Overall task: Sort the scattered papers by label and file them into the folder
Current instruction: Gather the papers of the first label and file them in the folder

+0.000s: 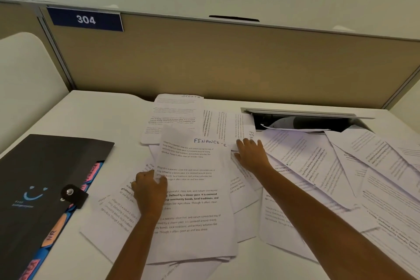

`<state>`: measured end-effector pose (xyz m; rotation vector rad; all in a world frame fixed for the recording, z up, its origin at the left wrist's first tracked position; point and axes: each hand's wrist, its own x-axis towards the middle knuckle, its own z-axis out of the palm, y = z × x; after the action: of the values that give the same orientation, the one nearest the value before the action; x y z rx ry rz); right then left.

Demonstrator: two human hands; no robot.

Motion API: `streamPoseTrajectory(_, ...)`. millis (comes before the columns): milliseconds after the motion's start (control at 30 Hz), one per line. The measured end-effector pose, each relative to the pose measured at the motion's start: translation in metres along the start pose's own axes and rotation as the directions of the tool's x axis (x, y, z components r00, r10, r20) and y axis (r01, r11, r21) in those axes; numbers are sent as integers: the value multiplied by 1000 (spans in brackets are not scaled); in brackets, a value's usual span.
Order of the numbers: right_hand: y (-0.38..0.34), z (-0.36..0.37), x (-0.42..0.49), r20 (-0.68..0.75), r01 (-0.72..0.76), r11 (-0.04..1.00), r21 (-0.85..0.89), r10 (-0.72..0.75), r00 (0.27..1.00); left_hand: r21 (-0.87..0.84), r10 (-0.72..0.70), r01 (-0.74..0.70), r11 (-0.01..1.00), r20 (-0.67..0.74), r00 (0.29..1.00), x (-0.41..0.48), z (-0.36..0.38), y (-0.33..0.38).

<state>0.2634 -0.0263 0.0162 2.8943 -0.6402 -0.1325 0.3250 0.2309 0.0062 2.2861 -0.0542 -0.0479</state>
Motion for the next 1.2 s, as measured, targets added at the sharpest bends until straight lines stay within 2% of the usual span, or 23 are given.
streamPoseTrajectory(233,-3,9,13,49,54,997,-46,-52,997,-138,24,-27,990,-29,999,3,2,-9)
streamPoseTrajectory(400,-2,-9,15,-3,43,997,-62,-43,999,-169,5,-6,986,-2,1000,6,0,-11)
streamPoseTrajectory(533,1,-40,19,-181,29,997,-76,-42,983,-203,-15,19,979,21,1000,7,-4,-11)
streamPoseTrajectory(600,3,-56,20,-312,30,999,-38,-40,949,-221,-26,33,975,33,999,6,-6,-11)
streamPoseTrajectory(700,9,-83,16,-579,41,998,-48,-61,813,-245,-36,48,968,53,998,4,-10,-10)
streamPoseTrajectory(800,19,-113,1,-691,-20,996,-91,-49,721,-266,-22,44,963,86,996,4,-14,-12)
streamPoseTrajectory(867,29,-130,-10,-744,-42,999,-18,15,668,-305,-32,69,950,123,992,3,-18,-13)
streamPoseTrajectory(933,38,-146,-25,-758,-42,991,127,125,640,-348,-36,83,934,140,989,2,-24,-13)
streamPoseTrajectory(1000,46,-162,-39,-755,18,954,298,224,617,-395,-27,76,915,128,991,0,-29,-13)
streamPoseTrajectory(1133,65,-183,-56,-753,230,882,412,187,631,-462,-18,73,884,122,992,-9,-36,-10)
streamPoseTrajectory(1200,68,-188,-67,-725,265,845,464,191,661,-496,-16,77,865,124,992,-13,-38,-8)
